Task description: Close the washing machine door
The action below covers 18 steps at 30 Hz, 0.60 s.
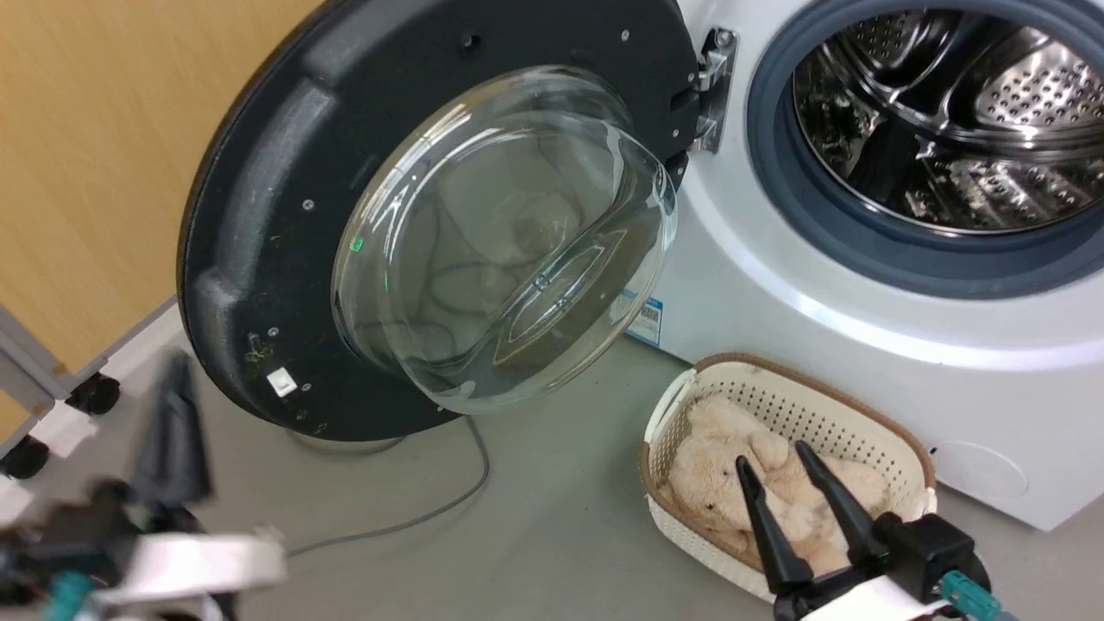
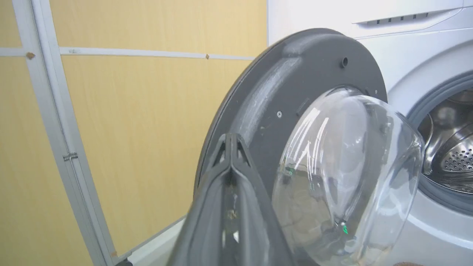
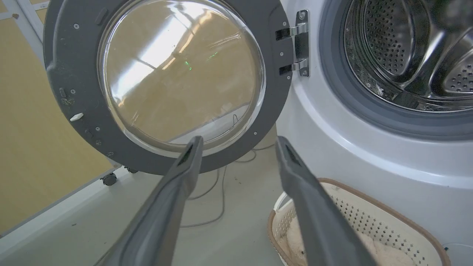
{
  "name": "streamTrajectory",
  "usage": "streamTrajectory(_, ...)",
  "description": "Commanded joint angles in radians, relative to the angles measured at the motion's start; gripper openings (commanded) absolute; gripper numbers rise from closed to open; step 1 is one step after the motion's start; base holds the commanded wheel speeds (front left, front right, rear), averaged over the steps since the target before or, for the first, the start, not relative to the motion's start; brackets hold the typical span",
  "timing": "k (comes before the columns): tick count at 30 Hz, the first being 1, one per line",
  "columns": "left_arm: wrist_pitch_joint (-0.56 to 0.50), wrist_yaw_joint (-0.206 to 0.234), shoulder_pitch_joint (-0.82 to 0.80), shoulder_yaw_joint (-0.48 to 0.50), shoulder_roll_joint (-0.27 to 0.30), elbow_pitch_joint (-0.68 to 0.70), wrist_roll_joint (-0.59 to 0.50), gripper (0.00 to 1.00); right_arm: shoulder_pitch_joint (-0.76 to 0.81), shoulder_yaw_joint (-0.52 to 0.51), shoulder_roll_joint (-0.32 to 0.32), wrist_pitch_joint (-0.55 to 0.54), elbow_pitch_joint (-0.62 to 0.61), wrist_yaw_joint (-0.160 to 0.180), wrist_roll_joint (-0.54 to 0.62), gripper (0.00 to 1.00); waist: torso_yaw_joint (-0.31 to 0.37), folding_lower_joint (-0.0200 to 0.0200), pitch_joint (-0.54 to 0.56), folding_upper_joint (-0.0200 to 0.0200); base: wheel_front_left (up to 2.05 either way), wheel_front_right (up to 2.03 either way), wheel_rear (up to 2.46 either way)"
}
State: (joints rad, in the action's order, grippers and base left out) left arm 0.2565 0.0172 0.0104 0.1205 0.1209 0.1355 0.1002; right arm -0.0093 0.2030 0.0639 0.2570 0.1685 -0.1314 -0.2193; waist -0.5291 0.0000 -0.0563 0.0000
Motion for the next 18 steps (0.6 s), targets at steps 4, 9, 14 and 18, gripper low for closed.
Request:
streamTrajectory(4, 0.005, -0.046, -0.123, 0.087, 0.079, -0.008, 0.04, 0.0, -0.009, -0.011, 0.011, 0.005, -0.017, 0.001, 0.014, 1.0, 0.014, 0.0, -0.04, 0.0, 0.0, 0.0, 0.0)
streamTrajectory(9, 0.005, -0.103, -0.273, 0.213, 0.191, -0.122, 0.142, 0.0, -0.036, -0.003, 0.023, 0.005, -0.017, 0.001, 0.024, 1.0, 0.056, 0.0, -0.091, 0.0, 0.0, 0.0, 0.0)
streamTrajectory(14, 0.003, -0.132, -0.421, 0.28, 0.29, -0.329, 0.259, 0.0, -0.064, -0.004, 0.031, 0.005, -0.013, 0.001, 0.032, 1.0, 0.091, 0.0, -0.126, 0.0, 0.0, 0.0, 0.0)
streamTrajectory(18, -0.088, -0.141, -0.539, 0.33, 0.315, -0.535, 0.43, 0.0, -0.078, -0.001, 0.033, 0.005, -0.011, 0.001, 0.034, 1.0, 0.11, 0.0, -0.144, 0.0, 0.0, 0.0, 0.0)
